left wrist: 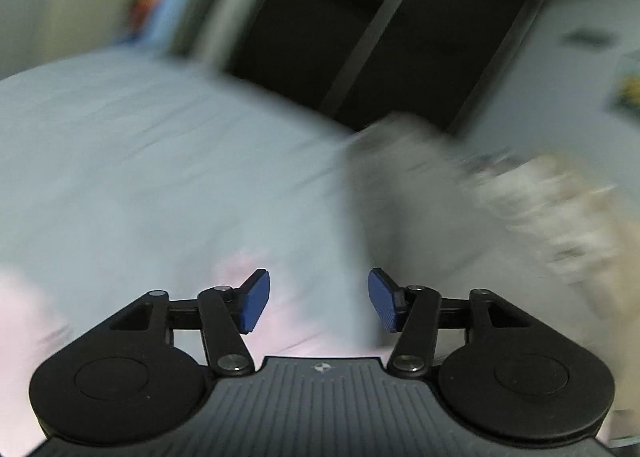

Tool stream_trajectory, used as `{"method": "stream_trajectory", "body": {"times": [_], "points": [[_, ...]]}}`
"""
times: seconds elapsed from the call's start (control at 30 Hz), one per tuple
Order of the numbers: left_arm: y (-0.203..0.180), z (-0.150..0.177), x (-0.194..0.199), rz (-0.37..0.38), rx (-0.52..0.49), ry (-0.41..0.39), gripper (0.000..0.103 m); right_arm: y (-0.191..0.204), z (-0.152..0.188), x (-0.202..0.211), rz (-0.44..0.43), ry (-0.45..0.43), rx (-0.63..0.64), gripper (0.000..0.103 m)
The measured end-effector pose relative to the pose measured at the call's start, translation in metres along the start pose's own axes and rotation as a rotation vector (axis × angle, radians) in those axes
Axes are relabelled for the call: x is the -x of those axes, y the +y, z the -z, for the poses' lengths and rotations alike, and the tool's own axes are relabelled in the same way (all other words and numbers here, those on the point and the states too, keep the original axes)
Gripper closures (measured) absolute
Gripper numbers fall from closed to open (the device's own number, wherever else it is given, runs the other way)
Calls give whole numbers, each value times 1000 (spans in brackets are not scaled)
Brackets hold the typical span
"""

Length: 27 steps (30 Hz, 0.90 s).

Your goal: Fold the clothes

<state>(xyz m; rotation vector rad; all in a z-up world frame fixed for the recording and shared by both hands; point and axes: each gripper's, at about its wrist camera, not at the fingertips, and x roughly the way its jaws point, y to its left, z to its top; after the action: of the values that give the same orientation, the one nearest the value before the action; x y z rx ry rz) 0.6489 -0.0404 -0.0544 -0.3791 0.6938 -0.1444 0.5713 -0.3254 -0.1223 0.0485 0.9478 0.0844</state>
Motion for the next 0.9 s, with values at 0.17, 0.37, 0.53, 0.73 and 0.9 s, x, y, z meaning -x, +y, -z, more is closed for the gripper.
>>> {"method": "stream_trajectory", "body": {"times": [0.17, 0.37, 0.53, 0.73, 0.9], "points": [[14, 27, -34, -102, -21, 175, 60, 6, 11, 16, -5, -22, 41, 95], [12, 34, -59, -121, -44, 211, 58, 15, 31, 32, -45, -49, 101, 95], [17, 35, -89, -90, 31, 341, 102, 26, 39, 41, -149, -63, 134, 95], [35, 5, -36, -171, 145, -61, 103, 35, 47, 44, -206, -56, 151, 95], [55, 12, -81, -282, 95, 327, 103, 41, 47, 39, -224, -35, 152, 94]]}}
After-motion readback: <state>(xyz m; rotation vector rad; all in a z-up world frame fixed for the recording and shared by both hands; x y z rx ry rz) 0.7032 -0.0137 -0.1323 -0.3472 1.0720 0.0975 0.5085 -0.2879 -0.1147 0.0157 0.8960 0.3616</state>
